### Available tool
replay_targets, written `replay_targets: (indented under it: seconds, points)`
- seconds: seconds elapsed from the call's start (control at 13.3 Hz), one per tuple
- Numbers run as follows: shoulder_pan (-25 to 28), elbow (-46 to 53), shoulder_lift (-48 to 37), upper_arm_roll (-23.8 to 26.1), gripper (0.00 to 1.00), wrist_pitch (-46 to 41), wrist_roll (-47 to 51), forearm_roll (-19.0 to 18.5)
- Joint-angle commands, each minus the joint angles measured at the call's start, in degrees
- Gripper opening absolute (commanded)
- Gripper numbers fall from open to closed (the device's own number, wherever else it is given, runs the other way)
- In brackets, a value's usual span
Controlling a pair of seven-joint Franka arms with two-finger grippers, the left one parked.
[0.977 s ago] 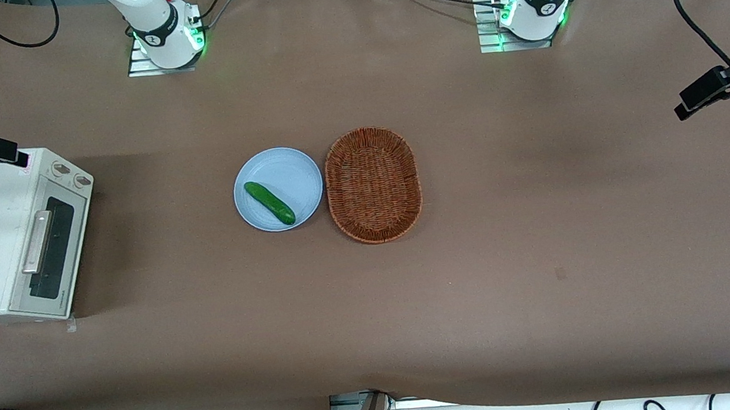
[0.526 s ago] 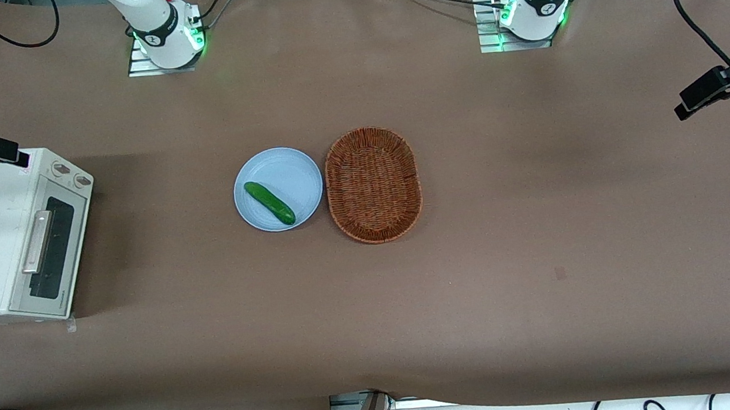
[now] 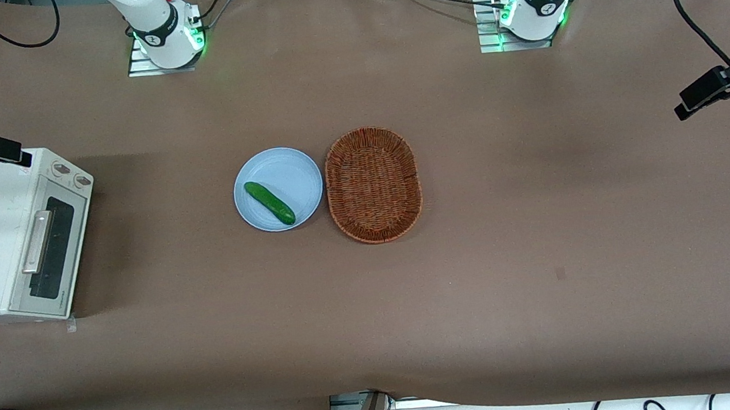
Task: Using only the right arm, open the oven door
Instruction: 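Move the right gripper toward the silver handle of the white toaster oven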
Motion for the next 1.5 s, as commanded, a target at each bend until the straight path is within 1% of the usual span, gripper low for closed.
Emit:
replay_targets:
  seconds: [0.0,0.45,0.6,0.68,0.75,0.83,0.9,1.05,1.2,1.28,1.43]
  points:
    - [-0.50,-0.32,0.14,0.94,1.00,-1.78,-0.17,-0.65]
    - [-0.15,-1.64,1.11,1.21,1.00,-1.96,-0.17,-0.91]
    - [1.08,-1.99,1.29,1.21,1.00,-1.96,0.00,-2.48]
    - [1.43,-1.99,1.81,1.21,1.00,-1.88,0.00,-2.58]
    - [1.43,-1.99,2.34,1.21,0.93,-1.87,0.00,-2.58]
    - [1.61,-2.08,3.13,1.21,0.81,-1.96,-0.17,-2.58]
    - [1.87,-2.43,3.83,1.29,0.67,-1.96,-0.17,-3.36]
    - [3.62,-4.01,4.88,1.29,0.43,-1.44,-0.26,-5.91]
    - [4.94,-4.54,7.16,1.29,0.22,-1.09,-0.96,-8.02]
    - [4.95,-4.63,8.57,1.29,0.13,-0.91,-1.75,-8.03]
    - [4.95,-4.72,11.56,1.29,0.04,-0.47,-4.73,-8.11]
